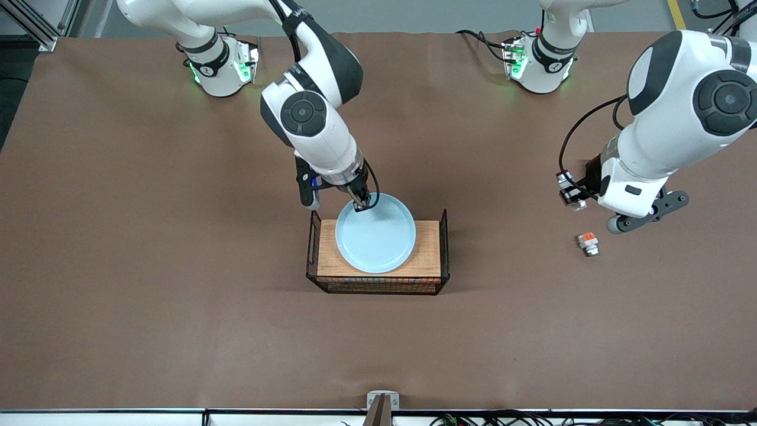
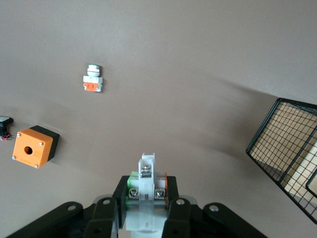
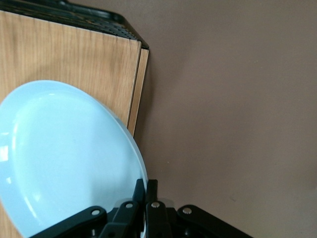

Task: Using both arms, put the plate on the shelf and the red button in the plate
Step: 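Lower the blue plate onto the wooden box and open the right gripper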

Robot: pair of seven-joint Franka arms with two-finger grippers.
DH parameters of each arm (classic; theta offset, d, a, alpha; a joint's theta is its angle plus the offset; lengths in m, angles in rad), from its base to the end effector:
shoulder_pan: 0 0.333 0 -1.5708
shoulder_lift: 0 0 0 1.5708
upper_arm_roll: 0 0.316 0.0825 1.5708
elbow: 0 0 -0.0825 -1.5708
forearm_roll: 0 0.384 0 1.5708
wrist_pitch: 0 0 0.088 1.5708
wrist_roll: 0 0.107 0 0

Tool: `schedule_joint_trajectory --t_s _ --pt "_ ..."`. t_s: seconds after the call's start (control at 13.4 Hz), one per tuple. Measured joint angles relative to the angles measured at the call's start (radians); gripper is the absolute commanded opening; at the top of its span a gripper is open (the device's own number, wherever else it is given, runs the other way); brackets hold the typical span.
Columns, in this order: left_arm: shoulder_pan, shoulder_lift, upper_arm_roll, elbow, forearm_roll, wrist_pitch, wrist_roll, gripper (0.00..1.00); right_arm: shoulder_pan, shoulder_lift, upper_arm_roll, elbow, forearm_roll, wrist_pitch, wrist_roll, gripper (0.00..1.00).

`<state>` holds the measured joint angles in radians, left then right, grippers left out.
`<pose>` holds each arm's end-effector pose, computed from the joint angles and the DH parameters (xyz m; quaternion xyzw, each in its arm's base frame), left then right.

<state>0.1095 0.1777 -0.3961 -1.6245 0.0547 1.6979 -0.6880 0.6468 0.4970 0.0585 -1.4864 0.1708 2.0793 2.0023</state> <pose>0.5850 -0.1506 0.5136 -0.9796 -0.1958 0.0433 0.0147 0.5365 0.4592 0.3963 -0.7667 0.6338 0.0777 0.0662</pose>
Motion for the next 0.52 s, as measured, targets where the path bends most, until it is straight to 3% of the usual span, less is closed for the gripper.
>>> schedule_joint_trajectory --t_s 0.37,0.52 --pt "0.000 -0.005 -0.010 0.000 0.000 -0.021 0.000 0.01 -0.001 0.032 -0.003 0.015 -0.001 0.018 0.000 0.07" --pt "0.000 -0.006 -0.013 0.000 0.000 -0.021 0.000 0.01 -0.001 0.048 -0.004 0.017 -0.001 0.035 0.000 0.26"
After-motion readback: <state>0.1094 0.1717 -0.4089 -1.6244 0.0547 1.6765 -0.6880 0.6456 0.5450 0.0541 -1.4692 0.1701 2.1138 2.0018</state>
